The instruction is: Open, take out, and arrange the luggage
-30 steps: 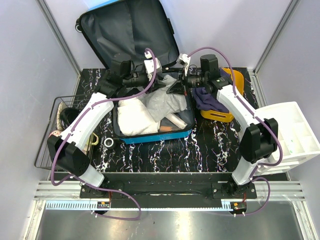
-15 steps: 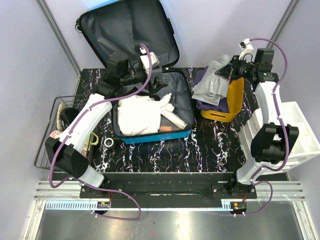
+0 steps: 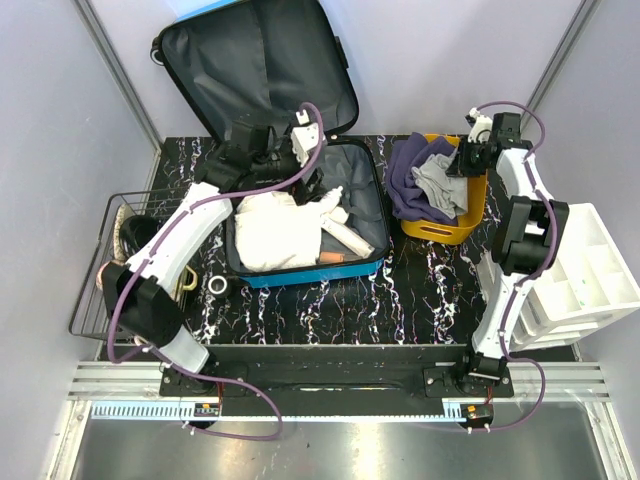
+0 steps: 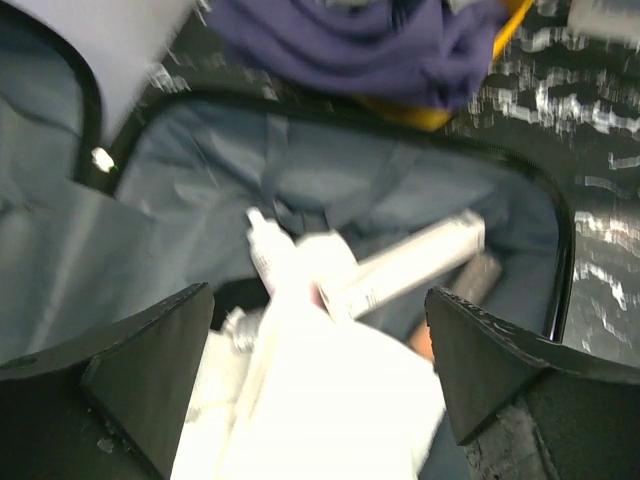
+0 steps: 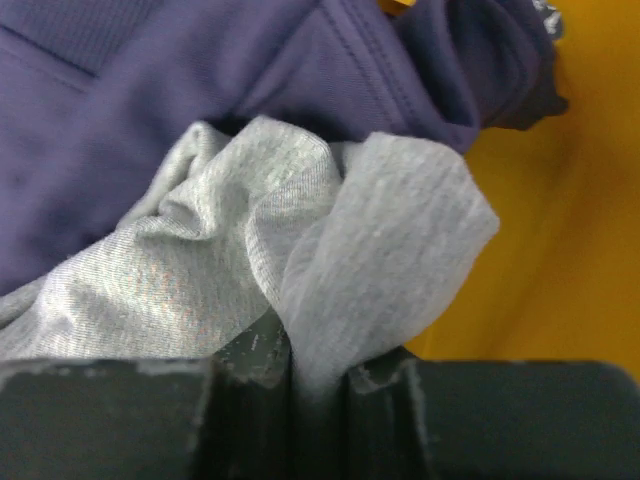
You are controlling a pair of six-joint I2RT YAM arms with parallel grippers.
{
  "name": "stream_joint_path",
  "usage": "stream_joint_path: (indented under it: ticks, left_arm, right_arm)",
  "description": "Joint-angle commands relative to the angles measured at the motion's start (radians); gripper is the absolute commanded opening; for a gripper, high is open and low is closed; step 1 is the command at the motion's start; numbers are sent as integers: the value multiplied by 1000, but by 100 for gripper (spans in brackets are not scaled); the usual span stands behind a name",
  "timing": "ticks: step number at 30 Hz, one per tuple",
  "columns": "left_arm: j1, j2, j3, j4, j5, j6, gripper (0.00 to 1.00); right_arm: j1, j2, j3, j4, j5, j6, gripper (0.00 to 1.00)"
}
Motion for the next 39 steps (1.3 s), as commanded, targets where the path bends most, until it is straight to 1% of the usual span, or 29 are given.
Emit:
stream_joint_path:
  ticks: [1,2,4,5,6,8,11,14,15,18,19,20,21,22,23,24,25,27,32,33,34,37,38,39]
  left_arm:
    - [28,60,-6,-240,-30,111,93]
    - [47,69,-9,-268,-24,128,93]
    - [64,110,-11,-335,-39,168,93]
    - [79,130,-5,-359,-45,185,93]
    - [85,149,2,-383,-76,206,92]
    - [105,205,15,-425,-102,265,93]
    - [128,284,74,-484,-113,378,94]
    - [131,328,143,-544,-73,485,94]
    - [130,327,147,-550,-35,504,93]
    - [102,282,103,-537,34,542,88]
    - [92,263,63,-537,42,576,86]
    - [70,243,34,-528,50,593,82]
    - [61,201,5,-517,54,611,80]
    - [53,184,-58,-488,48,640,78]
    - [39,174,-84,-475,42,653,76]
    - [35,166,-105,-468,22,667,71]
    - [29,169,-128,-468,11,691,67]
    - [24,189,-146,-468,-10,703,59]
    - [24,222,-207,-448,-16,734,57]
    - [24,236,-231,-442,-18,734,58]
    - [25,242,-244,-431,-19,739,62]
    - [25,261,-284,-394,-19,734,66]
    - [25,264,-290,-382,-18,727,63]
    - [27,268,-294,-370,-10,719,56]
  right_arm:
    - [15,21,141,-70,113,-123,55]
    - [17,24,155,-96,111,-114,64]
    - [20,9,170,-107,107,-103,75]
    - [23,-1,175,-108,105,-99,83]
    - [23,-27,176,-108,97,-96,87]
    - [26,-51,177,-107,85,-93,100]
    - [32,-103,166,-105,56,-106,100]
    - [43,-166,131,-102,7,-131,100]
    - [50,-204,117,-102,-25,-134,100]
    - [70,-278,63,-102,-129,-111,100]
    - [82,-295,34,-105,-152,-97,100]
    - [93,-332,16,-113,-195,-94,100]
    - [107,-347,-4,-116,-206,-87,100]
    - [140,-363,-45,-119,-223,-79,99]
    - [156,-387,-64,-128,-260,-74,99]
    - [165,-402,-84,-127,-269,-68,98]
    - [217,-409,-121,-128,-277,-62,98]
    - [251,-427,-149,-127,-301,-51,97]
    - [316,-421,-227,-90,-360,59,94]
    - [322,-418,-236,-84,-369,71,94]
    - [326,-418,-256,-75,-374,91,94]
    - [342,-410,-290,-41,-387,98,93]
    - [346,-410,-299,-20,-386,99,93]
    - [345,-406,-307,-9,-390,102,94]
